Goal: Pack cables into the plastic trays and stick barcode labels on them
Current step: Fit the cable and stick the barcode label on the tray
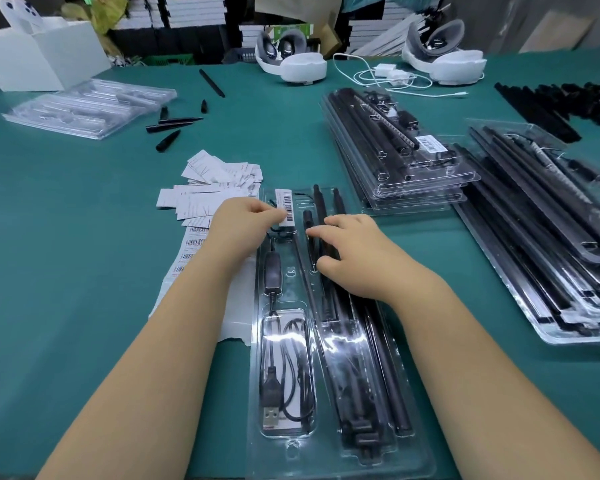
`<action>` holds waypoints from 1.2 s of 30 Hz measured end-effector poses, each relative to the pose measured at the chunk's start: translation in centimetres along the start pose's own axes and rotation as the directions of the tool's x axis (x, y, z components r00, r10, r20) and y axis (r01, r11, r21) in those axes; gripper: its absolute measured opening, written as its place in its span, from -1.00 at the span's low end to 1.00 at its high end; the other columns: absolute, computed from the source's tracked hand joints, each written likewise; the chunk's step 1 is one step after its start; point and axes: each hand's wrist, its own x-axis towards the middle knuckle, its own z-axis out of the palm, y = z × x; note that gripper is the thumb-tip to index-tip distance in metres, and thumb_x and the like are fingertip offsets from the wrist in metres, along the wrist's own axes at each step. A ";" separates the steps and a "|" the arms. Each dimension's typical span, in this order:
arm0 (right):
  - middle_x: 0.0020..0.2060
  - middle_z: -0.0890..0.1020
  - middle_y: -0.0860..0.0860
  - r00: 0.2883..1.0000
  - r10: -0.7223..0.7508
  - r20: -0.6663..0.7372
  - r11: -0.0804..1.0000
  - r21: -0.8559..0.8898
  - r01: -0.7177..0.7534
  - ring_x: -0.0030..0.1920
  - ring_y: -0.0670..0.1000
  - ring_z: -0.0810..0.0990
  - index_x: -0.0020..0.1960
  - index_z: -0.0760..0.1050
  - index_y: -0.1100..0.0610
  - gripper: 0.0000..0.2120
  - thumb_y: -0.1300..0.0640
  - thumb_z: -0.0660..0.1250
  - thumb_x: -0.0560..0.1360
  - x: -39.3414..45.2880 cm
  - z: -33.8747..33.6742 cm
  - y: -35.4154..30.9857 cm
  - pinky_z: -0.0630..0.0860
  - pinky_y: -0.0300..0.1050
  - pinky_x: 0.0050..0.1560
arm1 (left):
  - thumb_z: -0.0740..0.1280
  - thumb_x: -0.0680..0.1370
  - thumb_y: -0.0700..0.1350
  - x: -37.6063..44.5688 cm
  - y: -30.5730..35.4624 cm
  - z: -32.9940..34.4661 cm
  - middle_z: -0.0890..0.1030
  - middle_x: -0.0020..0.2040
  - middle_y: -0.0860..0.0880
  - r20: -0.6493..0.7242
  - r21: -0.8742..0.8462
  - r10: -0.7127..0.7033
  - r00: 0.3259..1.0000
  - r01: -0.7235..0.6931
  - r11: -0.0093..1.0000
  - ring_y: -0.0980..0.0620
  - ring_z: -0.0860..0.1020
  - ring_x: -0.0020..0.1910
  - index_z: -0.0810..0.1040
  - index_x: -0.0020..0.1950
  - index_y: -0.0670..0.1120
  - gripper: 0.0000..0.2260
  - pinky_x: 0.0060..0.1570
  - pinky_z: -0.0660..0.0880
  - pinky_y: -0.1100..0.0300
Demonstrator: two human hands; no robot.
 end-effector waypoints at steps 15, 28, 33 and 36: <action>0.47 0.21 -0.04 1.000 0.000 -0.012 1.000 -0.020 0.000 0.45 0.01 0.02 0.47 0.21 -0.08 -0.52 0.02 0.14 0.55 0.0 0.2 -0.3 0.13 0.04 0.40 | 0.30 0.57 0.01 1.3 -1.0 0.6 0.49 -0.28 0.10 -0.020 0.302 0.129 0.991 -0.117 0.946 0.20 0.42 -0.30 0.50 -0.13 0.02 -0.88 -0.36 0.27 0.24; 0.47 0.21 -0.03 1.000 0.005 -0.012 1.000 -0.014 -0.005 0.45 0.01 0.02 0.47 0.21 -0.07 -0.52 0.04 0.12 0.55 0.0 0.3 -0.5 0.14 0.06 0.41 | 0.30 0.51 0.07 1.1 -1.1 0.8 0.51 -0.32 0.05 -0.039 0.418 0.162 0.986 -0.131 0.899 0.03 0.49 -0.26 0.46 -0.14 0.06 -0.89 -0.27 0.33 0.14; 0.44 0.25 -0.03 1.000 0.010 0.003 1.000 -0.023 -0.010 0.43 0.04 0.06 0.46 0.22 -0.07 -0.50 0.04 0.17 0.52 0.1 0.0 -0.6 0.18 0.05 0.37 | 0.34 0.46 0.14 1.1 -1.1 0.9 0.49 -0.32 0.07 -0.040 0.420 0.160 0.986 -0.129 0.898 0.07 0.47 -0.31 0.45 -0.13 0.05 -0.80 -0.30 0.33 0.15; 0.40 0.29 -0.01 1.000 0.014 0.006 0.999 -0.042 -0.014 0.39 0.08 0.10 0.44 0.24 -0.05 -0.50 0.04 0.19 0.51 0.1 -0.2 -0.9 0.24 0.05 0.33 | 0.35 0.45 0.16 1.0 -1.1 0.9 0.47 -0.32 0.08 -0.041 0.422 0.155 0.987 -0.124 0.898 0.09 0.46 -0.31 0.45 -0.10 0.04 -0.77 -0.30 0.33 0.15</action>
